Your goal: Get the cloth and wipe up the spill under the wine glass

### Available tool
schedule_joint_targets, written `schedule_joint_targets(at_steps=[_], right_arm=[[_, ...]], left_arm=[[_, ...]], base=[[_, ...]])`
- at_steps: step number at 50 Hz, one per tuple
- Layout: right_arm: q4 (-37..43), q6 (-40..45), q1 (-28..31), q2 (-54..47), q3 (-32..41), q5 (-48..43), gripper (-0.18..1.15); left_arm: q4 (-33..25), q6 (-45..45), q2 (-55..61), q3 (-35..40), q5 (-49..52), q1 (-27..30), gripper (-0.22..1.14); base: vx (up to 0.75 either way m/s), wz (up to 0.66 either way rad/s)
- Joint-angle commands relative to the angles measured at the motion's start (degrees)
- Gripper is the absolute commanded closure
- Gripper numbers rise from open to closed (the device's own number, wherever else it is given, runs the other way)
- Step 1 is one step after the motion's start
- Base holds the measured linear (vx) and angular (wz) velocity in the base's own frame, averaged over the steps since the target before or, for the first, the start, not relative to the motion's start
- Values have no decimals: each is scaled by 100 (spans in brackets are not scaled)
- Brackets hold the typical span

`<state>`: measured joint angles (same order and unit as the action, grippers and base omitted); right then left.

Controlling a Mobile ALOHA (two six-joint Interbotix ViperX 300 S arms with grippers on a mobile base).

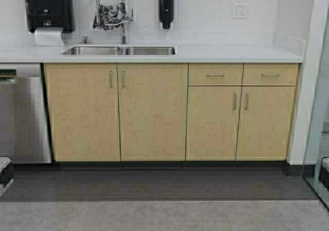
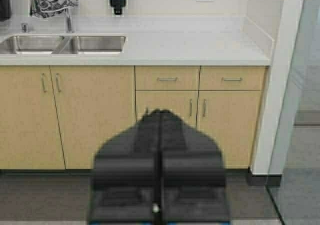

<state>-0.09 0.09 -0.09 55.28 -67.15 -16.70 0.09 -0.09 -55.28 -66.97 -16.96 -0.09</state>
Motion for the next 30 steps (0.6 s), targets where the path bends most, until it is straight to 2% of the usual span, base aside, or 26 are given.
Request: schedule_joint_targets(at_steps=[1, 8, 30], right_arm=[[-9, -26, 62, -26, 0, -35, 96], [-18, -26, 62, -26, 26, -35, 91], [-44, -26, 62, -44, 70, -79, 92]], left_arm=[[-18, -202, -132, -70, 53, 44, 95], [9, -281, -79, -62, 53, 44, 88], [18, -308, -141, -62, 26, 44, 89]], base=[[1, -3], [1, -4], [8, -3]])
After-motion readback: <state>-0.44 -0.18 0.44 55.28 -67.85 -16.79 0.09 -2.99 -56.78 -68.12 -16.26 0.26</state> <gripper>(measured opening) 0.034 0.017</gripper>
